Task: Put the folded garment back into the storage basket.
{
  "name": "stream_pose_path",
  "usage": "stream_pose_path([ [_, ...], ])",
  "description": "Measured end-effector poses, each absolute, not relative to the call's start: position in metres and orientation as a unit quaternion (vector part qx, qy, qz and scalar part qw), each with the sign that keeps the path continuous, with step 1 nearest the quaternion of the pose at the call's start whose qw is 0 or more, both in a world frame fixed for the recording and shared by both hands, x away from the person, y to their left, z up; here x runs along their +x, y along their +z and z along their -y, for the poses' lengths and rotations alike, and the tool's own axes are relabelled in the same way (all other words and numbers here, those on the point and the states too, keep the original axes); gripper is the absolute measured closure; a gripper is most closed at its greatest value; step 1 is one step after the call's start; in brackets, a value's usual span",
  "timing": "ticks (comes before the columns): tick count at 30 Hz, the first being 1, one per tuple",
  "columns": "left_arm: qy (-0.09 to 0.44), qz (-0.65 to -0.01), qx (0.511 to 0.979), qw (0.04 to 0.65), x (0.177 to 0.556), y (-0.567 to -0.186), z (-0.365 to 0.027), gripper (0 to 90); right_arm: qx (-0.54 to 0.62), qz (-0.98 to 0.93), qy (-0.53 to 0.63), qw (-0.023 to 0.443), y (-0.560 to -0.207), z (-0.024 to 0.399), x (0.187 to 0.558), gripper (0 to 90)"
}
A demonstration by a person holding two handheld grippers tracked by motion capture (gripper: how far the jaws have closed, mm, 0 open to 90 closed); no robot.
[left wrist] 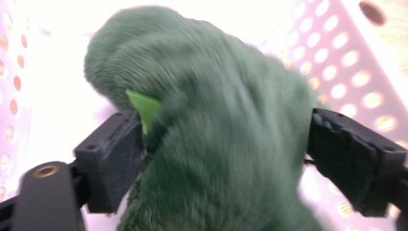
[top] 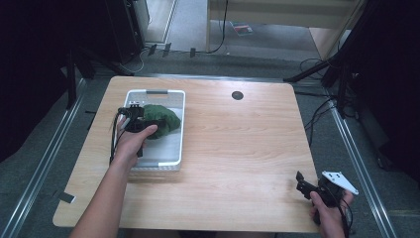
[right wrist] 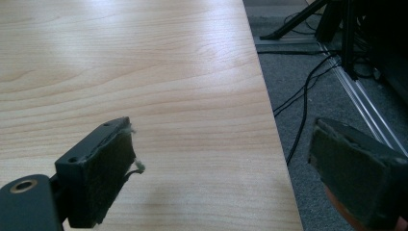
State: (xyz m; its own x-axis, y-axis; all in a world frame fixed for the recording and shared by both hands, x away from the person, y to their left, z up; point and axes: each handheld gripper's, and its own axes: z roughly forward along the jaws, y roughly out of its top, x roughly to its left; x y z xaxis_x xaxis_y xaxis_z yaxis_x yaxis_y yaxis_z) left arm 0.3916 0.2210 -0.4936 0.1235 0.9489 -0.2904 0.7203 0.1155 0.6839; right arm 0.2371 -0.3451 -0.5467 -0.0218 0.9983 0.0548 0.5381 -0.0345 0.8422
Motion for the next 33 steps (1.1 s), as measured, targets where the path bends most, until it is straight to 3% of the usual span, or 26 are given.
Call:
stream_pose_path([
  [15,0.184,-0.593,0.637,0.456,0.365,-0.46,-0.228,1.6,0.625,-0.617,0.355,0.321,-0.547,0.345,0.238,9.2],
  [33,0.218,-0.562,0.622,0.5,0.311,-0.443,-0.259,1.0,0.622,-0.617,0.355,0.326,-0.547,0.344,0.237,9.1],
])
